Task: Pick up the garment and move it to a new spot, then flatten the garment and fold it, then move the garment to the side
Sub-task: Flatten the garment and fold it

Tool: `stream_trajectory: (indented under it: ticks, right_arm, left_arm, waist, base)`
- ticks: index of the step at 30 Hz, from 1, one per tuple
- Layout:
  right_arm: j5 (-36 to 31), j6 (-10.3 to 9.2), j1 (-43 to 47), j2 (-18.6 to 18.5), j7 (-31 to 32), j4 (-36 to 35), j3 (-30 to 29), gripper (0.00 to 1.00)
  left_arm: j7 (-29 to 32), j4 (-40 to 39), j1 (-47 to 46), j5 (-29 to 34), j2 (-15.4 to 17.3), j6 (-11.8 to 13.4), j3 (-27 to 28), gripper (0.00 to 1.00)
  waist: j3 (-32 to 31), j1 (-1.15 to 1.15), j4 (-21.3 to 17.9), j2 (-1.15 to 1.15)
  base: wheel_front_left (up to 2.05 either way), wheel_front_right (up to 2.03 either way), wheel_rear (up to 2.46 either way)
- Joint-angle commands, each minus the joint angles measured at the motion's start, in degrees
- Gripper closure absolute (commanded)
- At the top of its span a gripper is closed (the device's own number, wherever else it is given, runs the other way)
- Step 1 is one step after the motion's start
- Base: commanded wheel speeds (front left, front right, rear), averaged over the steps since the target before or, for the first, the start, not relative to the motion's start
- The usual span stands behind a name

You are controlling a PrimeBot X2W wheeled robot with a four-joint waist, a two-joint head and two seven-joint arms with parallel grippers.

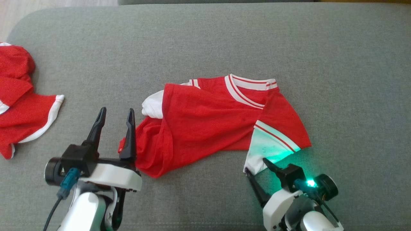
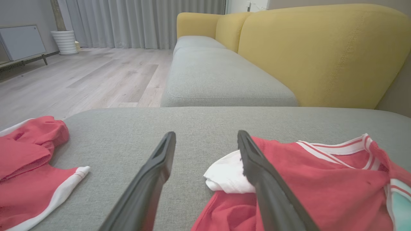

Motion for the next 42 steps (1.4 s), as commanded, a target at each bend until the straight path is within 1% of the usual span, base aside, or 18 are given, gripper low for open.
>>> stream_trajectory:
  ticks: [1, 2, 6, 11, 13, 14, 17, 21, 26, 27, 28, 29, 32, 35, 37, 38, 39, 42]
  right_arm:
    - [-0.5, 0.43, -0.9, -0.2, -0.3, -0.7, 1.3, 0.6]
    - [-0.2, 0.43, -1.2, -0.2, -0.7, -0.6, 1.5, 1.0]
    - [1.1, 0.43, -1.9, -0.2, -2.5, -2.0, 1.8, 1.0]
    - [3.2, 0.43, -2.9, -0.2, -5.1, -8.9, -0.6, 1.0]
    - [3.6, 0.43, -3.5, -0.2, -5.5, -11.9, -3.4, 1.0]
    - [3.8, 0.43, -4.3, -0.2, -5.4, -14.5, -7.3, 1.0]
    - [4.0, 0.43, -5.7, -0.2, -4.7, -16.5, -13.8, 1.0]
    - [5.1, 0.43, -8.3, -0.2, -4.1, -15.0, -21.4, 1.0]
    - [4.8, 0.43, -11.2, -0.2, -3.3, -8.1, -26.9, 1.0]
    - [4.7, 0.43, -11.6, -0.2, -3.2, -6.6, -27.7, 0.83]
    - [4.8, 0.43, -12.0, -0.2, -3.3, -5.2, -28.6, 0.27]
    - [4.7, 0.43, -12.3, -0.2, -3.4, -3.9, -29.3, 0.0]
    - [5.0, 0.43, -12.5, -0.2, -4.4, -1.6, -30.4, 0.0]
    - [5.3, 0.43, -12.2, -0.2, -5.4, -1.4, -30.9, 0.0]
    - [5.5, 0.43, -11.6, -0.2, -6.6, -2.3, -31.1, 0.0]
    - [5.4, 0.43, -10.9, -0.2, -7.8, -4.3, -30.8, 0.0]
    - [5.4, 0.43, -10.9, -0.2, -7.8, -4.3, -30.8, 0.0]
    - [4.8, 0.43, -9.6, -0.2, -8.5, -8.5, -29.1, 0.0]
  left_arm:
    - [-0.7, -1.6, -2.8, 0.6, 0.6, -0.4, 2.3, 0.0]
    - [-0.7, -1.6, -2.8, 0.7, 0.5, -0.5, 2.5, 0.0]
    - [-0.7, -2.0, -3.0, 1.3, 0.1, -1.0, 3.1, 0.0]
    - [-0.7, -2.2, -3.1, 2.2, -0.2, -1.5, 3.6, 0.0]
    - [-0.7, -2.2, -3.1, 2.5, -0.3, -1.7, 3.8, 0.0]
    - [-0.7, -2.1, -3.3, 2.7, -0.4, -1.9, 4.0, 0.0]
    - [-0.7, -2.0, -3.6, 3.0, -0.7, -2.2, 4.1, 0.0]
    - [-0.7, -2.0, -3.9, 3.3, -1.2, -2.5, 4.4, 0.0]
    - [-0.7, -2.0, -4.4, 3.7, -1.8, -3.1, 4.5, 0.0]
    - [-0.7, -2.0, -4.5, 3.8, -1.9, -3.2, 4.5, 0.0]
    - [-0.7, -2.0, -4.5, 3.9, -1.9, -3.3, 4.6, 0.0]
    - [-0.7, -2.0, -4.5, 4.0, -2.0, -3.4, 4.7, 0.0]
    - [-0.7, -1.9, -4.3, 4.1, -2.2, -3.6, 5.0, 0.0]
    - [-0.7, -1.8, -4.1, 4.2, -2.3, -3.6, 5.3, 0.0]
    - [-0.7, -1.8, -3.8, 4.4, -2.4, -3.6, 5.6, 0.0]
    - [-0.7, -1.7, -3.3, 4.5, -2.4, -3.6, 5.9, 0.0]
    - [-0.7, -1.7, -3.3, 4.5, -2.4, -3.6, 5.9, 0.0]
    - [-0.7, -1.7, -2.6, 4.6, -2.3, -3.6, 6.5, 0.0]
  waist:
    - [0.1, 0.0, -0.1, 0.0]
    - [0.3, 0.0, -0.2, 0.0]
    - [0.7, 0.0, -0.8, 0.0]
    - [0.8, 0.0, -2.2, 0.0]
    - [0.9, 0.0, -2.6, 0.0]
    - [0.9, 0.0, -3.0, 0.0]
    - [1.0, 0.0, -3.3, 0.0]
    - [1.3, 0.0, -3.4, 0.0]
    - [1.9, 0.0, -3.1, 0.0]
    - [2.1, 0.0, -3.1, 0.0]
    - [2.2, 0.0, -3.1, 0.0]
    - [2.2, 0.0, -3.2, 0.0]
    - [2.4, 0.0, -3.4, 0.0]
    - [2.2, 0.0, -3.6, 0.0]
    - [1.9, 0.0, -3.9, 0.0]
    - [1.3, 0.0, -4.2, 0.0]
    - [1.3, 0.0, -4.2, 0.0]
    - [0.4, 0.0, -4.5, 0.0]
  base:
    - [0.0, 0.0, 0.0]
    - [0.0, 0.0, 0.0]
    - [0.0, 0.0, 0.0]
    - [0.0, 0.0, 0.0]
    - [0.0, 0.0, 0.0]
    - [0.0, 0.0, 0.0]
    - [0.0, 0.0, 0.0]
    - [0.0, 0.0, 0.0]
    - [0.0, 0.0, 0.0]
    - [0.0, 0.0, 0.0]
    - [0.0, 0.0, 0.0]
    - [0.0, 0.0, 0.0]
    - [0.0, 0.0, 0.0]
    - [0.0, 0.0, 0.0]
    - [0.0, 0.0, 0.0]
    - [0.0, 0.0, 0.0]
    - [0.0, 0.0, 0.0]
    - [0.0, 0.0, 0.0]
